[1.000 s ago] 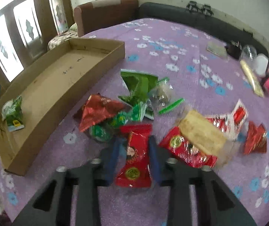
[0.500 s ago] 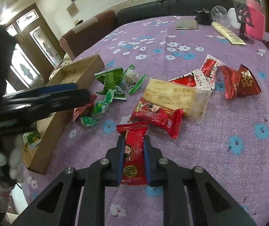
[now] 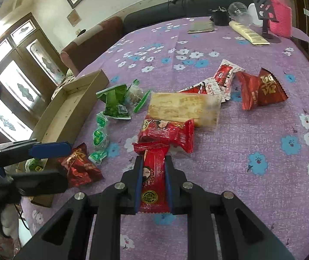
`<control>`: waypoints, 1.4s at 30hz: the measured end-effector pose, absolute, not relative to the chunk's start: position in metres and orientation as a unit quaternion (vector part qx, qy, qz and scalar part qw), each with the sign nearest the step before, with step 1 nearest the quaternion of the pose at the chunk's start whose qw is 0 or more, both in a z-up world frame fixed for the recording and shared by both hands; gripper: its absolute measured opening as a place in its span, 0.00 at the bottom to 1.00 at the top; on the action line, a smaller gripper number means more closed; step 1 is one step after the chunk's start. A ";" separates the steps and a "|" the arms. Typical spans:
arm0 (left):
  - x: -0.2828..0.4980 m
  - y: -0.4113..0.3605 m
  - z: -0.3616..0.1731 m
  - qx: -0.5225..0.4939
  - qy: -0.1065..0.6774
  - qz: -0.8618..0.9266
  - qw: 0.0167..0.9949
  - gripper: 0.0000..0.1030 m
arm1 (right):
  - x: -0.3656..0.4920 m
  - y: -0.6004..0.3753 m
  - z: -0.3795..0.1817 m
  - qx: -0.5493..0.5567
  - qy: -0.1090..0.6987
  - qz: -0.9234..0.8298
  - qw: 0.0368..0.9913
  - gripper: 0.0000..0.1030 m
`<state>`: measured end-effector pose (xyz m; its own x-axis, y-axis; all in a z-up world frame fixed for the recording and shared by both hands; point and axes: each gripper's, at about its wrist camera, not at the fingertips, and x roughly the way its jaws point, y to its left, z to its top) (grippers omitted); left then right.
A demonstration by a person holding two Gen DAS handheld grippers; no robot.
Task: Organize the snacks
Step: 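Grasp a red cake packet with the right gripper while the left gripper grasps a red foil candy, then carry both red snacks over the tray and release them inside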
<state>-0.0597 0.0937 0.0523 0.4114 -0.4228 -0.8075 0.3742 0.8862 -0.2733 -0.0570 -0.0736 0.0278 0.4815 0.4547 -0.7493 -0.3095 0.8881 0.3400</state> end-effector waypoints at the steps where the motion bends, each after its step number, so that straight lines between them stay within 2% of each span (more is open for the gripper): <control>1: -0.062 0.089 0.049 0.003 0.487 -0.229 0.843 0.70 | -0.057 -0.073 0.028 0.079 0.458 0.223 0.857 0.17; 6: -0.060 0.083 0.036 0.049 0.500 -0.208 0.840 0.70 | -0.057 -0.075 0.028 0.080 0.457 0.221 0.858 0.17; 7: -0.059 0.082 0.033 0.044 0.502 -0.214 0.837 0.66 | -0.057 -0.075 0.028 0.081 0.457 0.220 0.858 0.17; 8: -0.060 0.080 0.030 0.043 0.502 -0.223 0.834 0.49 | -0.057 -0.075 0.028 0.082 0.457 0.219 0.858 0.17; 10: -0.064 0.072 0.027 0.053 0.508 -0.235 0.827 0.37 | -0.057 -0.077 0.028 0.084 0.457 0.216 0.859 0.17; 13: -0.074 0.065 0.028 0.076 0.496 -0.216 0.838 0.37 | -0.057 -0.077 0.028 0.084 0.458 0.216 0.858 0.17; 14: -0.078 0.064 0.031 0.082 0.490 -0.212 0.841 0.40 | -0.057 -0.077 0.028 0.084 0.458 0.216 0.858 0.17; 15: -0.082 0.065 0.034 0.082 0.486 -0.213 0.844 0.44 | -0.057 -0.077 0.028 0.084 0.458 0.216 0.858 0.17; 17: -0.087 0.066 0.037 0.079 0.478 -0.208 0.850 0.70 | -0.057 -0.077 0.028 0.084 0.458 0.216 0.858 0.17; 19: -0.094 0.069 0.040 0.090 0.467 -0.190 0.859 0.74 | -0.057 -0.077 0.028 0.083 0.458 0.216 0.859 0.17; 27: -0.093 0.057 0.016 0.115 0.476 -0.165 0.856 0.74 | -0.058 -0.077 0.028 0.082 0.457 0.214 0.859 0.17; 32: -0.093 0.047 0.011 0.091 0.466 -0.177 0.862 0.50 | -0.058 -0.078 0.028 0.080 0.455 0.214 0.860 0.17; 42: -0.115 0.073 0.042 0.013 0.430 -0.182 0.884 0.48 | -0.068 -0.071 0.038 0.056 0.425 0.211 0.879 0.17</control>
<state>-0.1147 0.0734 0.0416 0.5639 -0.3108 -0.7651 0.3334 0.9333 -0.1334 -0.0680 -0.0707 0.0377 0.5503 0.4174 -0.7231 -0.3228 0.9051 0.2768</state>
